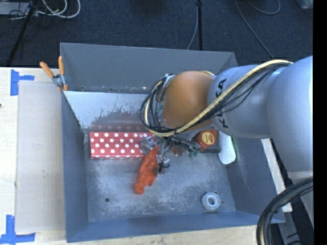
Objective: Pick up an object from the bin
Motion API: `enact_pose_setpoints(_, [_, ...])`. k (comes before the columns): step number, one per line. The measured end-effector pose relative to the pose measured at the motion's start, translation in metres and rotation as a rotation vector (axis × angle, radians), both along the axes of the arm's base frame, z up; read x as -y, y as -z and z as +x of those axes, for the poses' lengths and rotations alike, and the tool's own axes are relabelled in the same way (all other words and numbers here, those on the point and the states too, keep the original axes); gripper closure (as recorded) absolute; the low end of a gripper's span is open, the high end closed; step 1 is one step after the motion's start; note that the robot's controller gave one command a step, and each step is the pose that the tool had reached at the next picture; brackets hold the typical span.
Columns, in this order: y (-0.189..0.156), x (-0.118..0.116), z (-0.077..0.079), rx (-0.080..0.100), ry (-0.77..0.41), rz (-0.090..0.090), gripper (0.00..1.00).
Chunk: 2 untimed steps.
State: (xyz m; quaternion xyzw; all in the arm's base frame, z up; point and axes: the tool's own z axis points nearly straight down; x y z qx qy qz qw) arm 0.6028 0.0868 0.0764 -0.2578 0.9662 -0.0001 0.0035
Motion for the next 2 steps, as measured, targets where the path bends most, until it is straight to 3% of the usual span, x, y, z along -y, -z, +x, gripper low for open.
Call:
enact_pose_setpoints(1, [0.0,0.0,0.0,0.0,0.001,0.0,1.0])
enact_pose_setpoints(2, [-0.142,-0.008,-0.047,-0.003,-0.386,-0.001,1.0])
